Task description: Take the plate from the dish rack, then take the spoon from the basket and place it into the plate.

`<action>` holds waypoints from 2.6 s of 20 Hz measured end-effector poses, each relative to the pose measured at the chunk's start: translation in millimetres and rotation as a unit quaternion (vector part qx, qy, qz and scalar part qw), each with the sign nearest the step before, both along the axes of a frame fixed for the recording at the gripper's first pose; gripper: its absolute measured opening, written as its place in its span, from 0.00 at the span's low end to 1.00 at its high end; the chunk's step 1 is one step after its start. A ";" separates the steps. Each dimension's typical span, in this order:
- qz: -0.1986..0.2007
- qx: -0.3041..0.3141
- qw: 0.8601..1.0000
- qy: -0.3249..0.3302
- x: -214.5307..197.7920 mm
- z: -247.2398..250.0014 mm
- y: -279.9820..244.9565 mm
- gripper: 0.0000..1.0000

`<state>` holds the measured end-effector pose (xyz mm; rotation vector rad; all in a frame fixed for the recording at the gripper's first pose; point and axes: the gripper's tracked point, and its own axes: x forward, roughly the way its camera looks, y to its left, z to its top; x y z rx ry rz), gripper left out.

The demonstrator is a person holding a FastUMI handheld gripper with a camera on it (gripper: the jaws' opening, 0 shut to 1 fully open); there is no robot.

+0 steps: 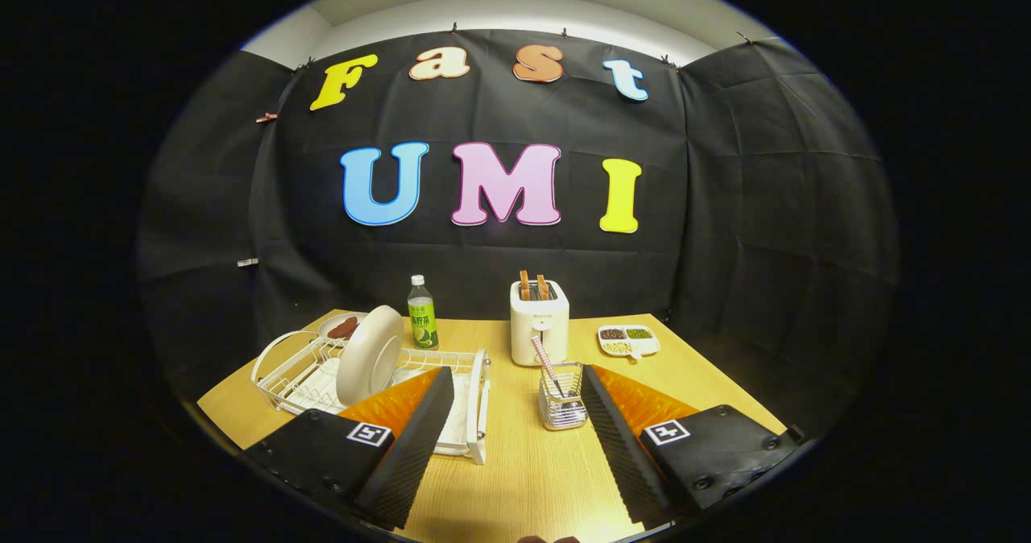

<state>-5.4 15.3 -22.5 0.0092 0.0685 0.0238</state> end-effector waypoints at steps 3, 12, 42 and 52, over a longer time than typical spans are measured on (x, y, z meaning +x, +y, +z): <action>-0.001 0.002 1.000 0.002 0.4 -0.6 2.3 0.98; 0.010 -0.015 1.000 -0.007 13.6 14.5 8.0 0.98; 0.133 0.013 0.955 0.266 189.1 -37.3 189.3 0.99; 0.123 0.015 0.919 0.373 179.5 -94.1 213.4 0.62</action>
